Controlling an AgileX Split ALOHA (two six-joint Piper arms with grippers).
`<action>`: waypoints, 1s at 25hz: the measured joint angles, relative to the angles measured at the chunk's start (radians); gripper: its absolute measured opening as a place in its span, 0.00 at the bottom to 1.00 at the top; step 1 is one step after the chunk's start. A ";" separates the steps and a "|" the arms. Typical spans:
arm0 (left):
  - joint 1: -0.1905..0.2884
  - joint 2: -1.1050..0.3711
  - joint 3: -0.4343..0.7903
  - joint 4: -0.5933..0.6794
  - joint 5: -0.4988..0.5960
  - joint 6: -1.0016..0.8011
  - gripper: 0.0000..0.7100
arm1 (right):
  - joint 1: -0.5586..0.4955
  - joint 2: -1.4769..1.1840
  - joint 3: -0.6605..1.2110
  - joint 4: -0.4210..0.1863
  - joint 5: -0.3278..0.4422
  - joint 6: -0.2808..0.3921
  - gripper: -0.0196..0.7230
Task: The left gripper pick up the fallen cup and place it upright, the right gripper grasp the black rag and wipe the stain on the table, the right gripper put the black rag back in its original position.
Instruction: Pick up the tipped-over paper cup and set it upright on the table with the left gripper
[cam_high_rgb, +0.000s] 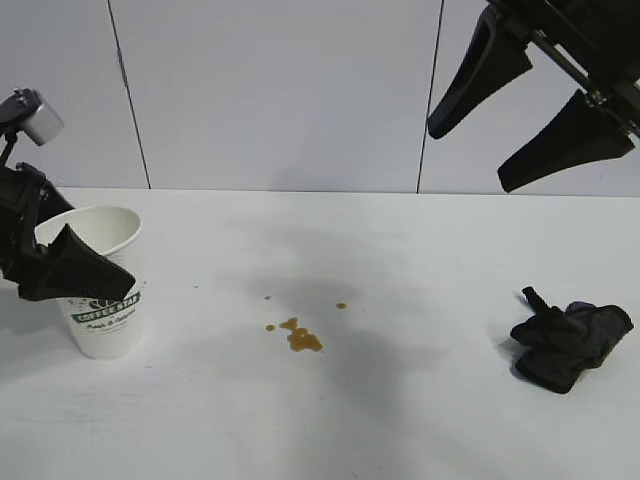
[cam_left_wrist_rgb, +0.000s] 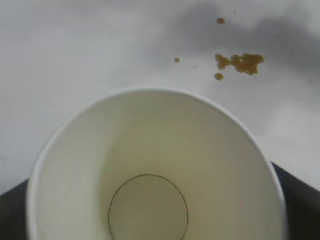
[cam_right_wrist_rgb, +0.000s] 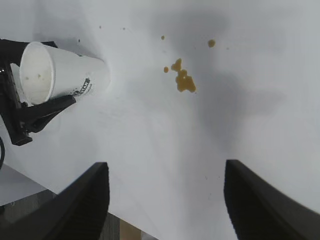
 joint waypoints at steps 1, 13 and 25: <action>0.000 -0.011 0.000 0.022 -0.003 -0.020 0.93 | 0.000 0.000 0.000 0.000 -0.001 0.000 0.63; 0.000 -0.180 0.003 0.428 -0.041 -0.388 0.93 | 0.000 0.000 0.000 0.000 -0.003 0.000 0.63; 0.000 -0.181 0.004 0.468 -0.076 -0.437 0.93 | 0.000 0.000 0.000 0.001 0.000 0.000 0.63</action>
